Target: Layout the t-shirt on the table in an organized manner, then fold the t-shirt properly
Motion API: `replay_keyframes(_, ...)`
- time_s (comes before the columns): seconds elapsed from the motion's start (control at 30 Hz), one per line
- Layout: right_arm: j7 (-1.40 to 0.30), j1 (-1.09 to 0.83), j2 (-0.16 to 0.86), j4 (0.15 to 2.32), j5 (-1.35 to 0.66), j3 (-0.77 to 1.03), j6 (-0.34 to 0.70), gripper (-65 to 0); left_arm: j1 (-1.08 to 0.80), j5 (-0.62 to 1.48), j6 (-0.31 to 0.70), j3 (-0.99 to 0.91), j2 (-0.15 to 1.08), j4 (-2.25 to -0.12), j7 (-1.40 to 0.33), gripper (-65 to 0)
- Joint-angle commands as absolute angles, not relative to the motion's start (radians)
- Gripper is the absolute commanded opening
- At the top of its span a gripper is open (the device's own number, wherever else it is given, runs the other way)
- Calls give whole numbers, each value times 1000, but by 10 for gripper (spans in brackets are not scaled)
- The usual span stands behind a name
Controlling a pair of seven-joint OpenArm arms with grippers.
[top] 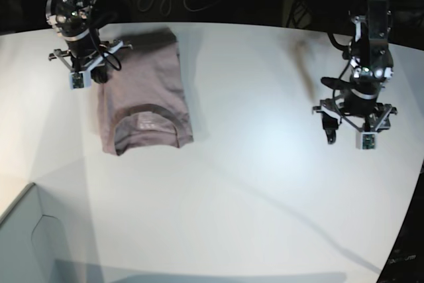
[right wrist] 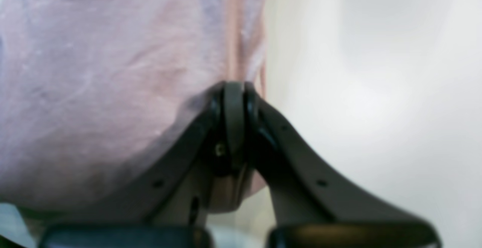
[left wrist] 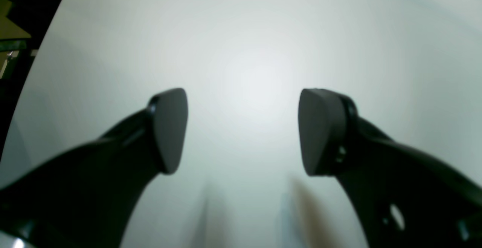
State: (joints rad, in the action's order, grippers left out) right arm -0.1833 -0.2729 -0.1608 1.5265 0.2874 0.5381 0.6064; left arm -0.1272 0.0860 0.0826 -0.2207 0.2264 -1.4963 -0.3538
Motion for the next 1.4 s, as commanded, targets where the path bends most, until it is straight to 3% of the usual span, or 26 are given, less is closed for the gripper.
replay_keyframes(0.0,-171,-274,-157,1544,277,539,610,-650,-125,87,84,-225,234,-1515,-326,-205)
replay_keyframes(0.33,-174,-344,-157,1787,171,553,613,-650,-156,87,84,-226,211,-1517,-326,-205)
replay_keyframes(0.73,-170,-397,-157,1635,165,407,613,-650,-271,87,84,-232,200,-1604,-326,-205)
replay_keyframes(0.97,-94,-400,-157,1518,165,412,613,-650,-312,87,84,-371,140,-1626,-326,-205)
replay_keyframes(1.37,-1,-530,-157,1761,163,456,613,-650,-433,88,85,-443,53,-1728,-326,-206)
